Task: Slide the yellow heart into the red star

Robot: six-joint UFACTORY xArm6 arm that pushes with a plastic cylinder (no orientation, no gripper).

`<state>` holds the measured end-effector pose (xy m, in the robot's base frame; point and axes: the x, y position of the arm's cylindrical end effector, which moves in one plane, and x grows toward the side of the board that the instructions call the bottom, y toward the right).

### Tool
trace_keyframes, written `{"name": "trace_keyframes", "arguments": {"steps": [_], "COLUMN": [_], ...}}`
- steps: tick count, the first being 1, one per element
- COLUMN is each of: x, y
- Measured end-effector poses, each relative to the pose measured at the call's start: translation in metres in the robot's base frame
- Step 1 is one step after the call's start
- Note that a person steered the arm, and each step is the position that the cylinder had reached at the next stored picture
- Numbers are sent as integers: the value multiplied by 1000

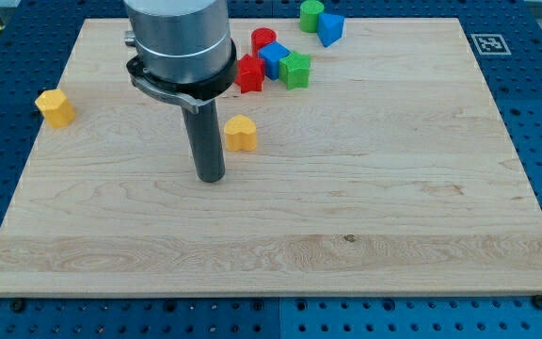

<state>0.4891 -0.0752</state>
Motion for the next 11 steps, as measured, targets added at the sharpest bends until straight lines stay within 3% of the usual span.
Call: {"name": "trace_keyframes", "arguments": {"steps": [3,11], "x": [-14,-147], "y": [28,28]}}
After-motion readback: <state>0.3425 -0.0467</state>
